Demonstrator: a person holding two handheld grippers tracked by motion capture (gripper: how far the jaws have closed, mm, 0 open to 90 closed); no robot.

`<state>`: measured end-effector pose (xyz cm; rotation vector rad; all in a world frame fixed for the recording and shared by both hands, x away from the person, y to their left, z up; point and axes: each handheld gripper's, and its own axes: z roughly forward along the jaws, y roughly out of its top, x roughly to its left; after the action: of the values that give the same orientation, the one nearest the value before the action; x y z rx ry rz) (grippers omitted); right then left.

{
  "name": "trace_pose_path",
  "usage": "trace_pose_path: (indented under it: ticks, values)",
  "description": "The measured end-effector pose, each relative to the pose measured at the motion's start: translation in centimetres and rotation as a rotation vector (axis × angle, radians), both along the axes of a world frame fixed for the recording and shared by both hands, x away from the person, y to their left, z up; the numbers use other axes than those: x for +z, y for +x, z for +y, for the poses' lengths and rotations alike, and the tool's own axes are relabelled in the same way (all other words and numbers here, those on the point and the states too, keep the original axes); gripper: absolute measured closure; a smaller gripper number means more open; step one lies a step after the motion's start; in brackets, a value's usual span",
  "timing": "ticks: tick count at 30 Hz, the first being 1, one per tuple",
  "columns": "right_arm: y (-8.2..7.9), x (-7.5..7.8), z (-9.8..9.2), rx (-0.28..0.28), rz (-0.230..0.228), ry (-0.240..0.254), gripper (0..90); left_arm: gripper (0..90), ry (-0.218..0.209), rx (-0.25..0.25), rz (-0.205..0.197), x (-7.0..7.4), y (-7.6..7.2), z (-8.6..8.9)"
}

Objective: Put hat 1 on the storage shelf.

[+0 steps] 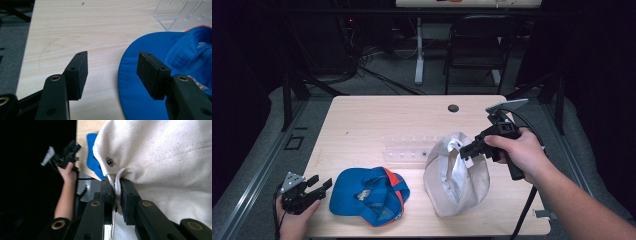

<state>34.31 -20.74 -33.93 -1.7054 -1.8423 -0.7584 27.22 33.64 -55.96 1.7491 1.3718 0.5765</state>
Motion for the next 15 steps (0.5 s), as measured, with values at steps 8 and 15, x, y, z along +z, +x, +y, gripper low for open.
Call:
trace_pose_path:
  ticks: [8,15]
  values:
    - [0.1,-0.5,-1.8,-0.035,0.014,0.143,81.9,42.8,0.009,0.006,-0.004,0.1,0.0,-0.1]
    - [0.3,-0.7,-1.9,-0.061,0.009,0.302,81.8,44.2,-0.008,-0.008,0.013,0.0,0.0,-0.2]
